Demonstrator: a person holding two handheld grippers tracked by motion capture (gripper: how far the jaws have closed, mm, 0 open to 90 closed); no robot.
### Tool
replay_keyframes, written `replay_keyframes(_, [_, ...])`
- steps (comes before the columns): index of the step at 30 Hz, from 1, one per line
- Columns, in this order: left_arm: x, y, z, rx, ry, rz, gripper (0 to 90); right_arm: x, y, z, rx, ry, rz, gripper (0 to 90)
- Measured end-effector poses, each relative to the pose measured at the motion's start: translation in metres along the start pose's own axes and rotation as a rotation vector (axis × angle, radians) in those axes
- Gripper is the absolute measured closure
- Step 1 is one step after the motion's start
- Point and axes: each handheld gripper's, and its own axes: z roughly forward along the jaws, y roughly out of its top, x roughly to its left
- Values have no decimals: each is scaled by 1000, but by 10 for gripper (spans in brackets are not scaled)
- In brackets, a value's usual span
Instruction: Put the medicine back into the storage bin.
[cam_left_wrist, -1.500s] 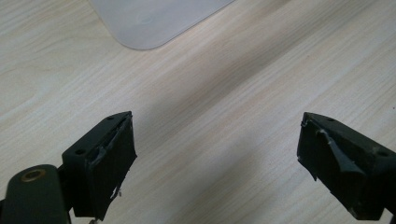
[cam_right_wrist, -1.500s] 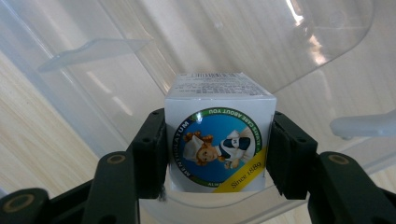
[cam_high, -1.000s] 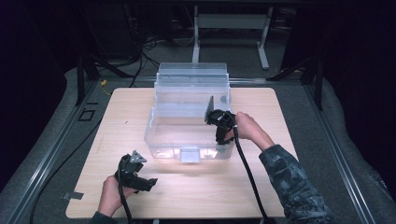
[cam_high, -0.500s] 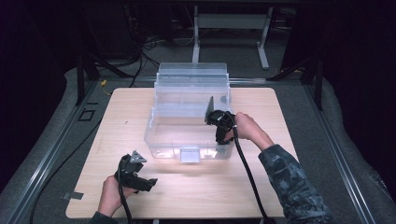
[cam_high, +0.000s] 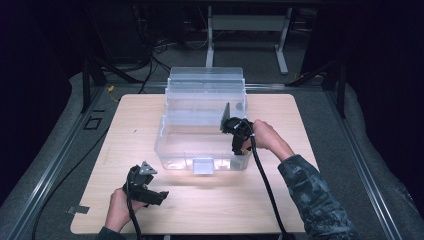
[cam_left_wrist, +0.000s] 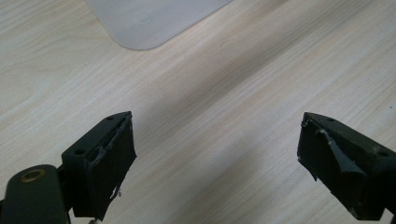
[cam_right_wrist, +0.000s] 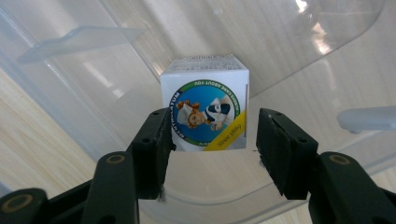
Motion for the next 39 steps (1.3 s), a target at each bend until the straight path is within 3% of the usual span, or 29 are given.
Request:
replay_keyframes(1, [0, 0, 0, 0, 0, 1, 112, 0, 0, -2, 16, -2, -1, 454])
replay_keyframes(5, [0, 0, 0, -2, 1, -2, 112, -1, -3, -4, -26, -4, 4, 454])
replay_keyframes(12, [0, 0, 0, -2, -7, 4, 113, -1, -13, -18, -153, -2, -5, 457])
replay_keyframes(18, [0, 0, -2, -14, -8, -5, 112, 1, -26, -32, -261, -14, 17, 453])
replay_keyframes(19, [0, 0, -2, -15, -8, -5, 113, 2, -28, -35, -265, -41, 18, 452])
replay_keyframes(23, [-1, 1, -1, -19, -15, -2, 113, 5, -40, -45, -343, -37, 15, 453])
replay_keyframes(26, [0, 1, -1, -24, -22, 4, 109, 9, -50, -52, -347, -17, -10, 454])
replay_keyframes(27, [0, 1, -2, -27, -24, -1, 106, 9, -52, -57, -317, 5, -23, 454])
replay_keyframes(28, [1, 1, -2, -26, -24, -4, 104, 11, -56, -59, -322, 10, -28, 454])
replay_keyframes(31, [3, 1, -4, -37, -21, -13, 104, 16, -64, -55, -415, -9, -18, 453])
replay_keyframes(32, [3, 1, -5, -40, -20, -14, 104, 19, -66, -48, -497, -27, -6, 451])
replay_keyframes(39, [2, 5, -7, -47, -18, -1, 104, 29, -83, -30, -571, -7, 2, 407])
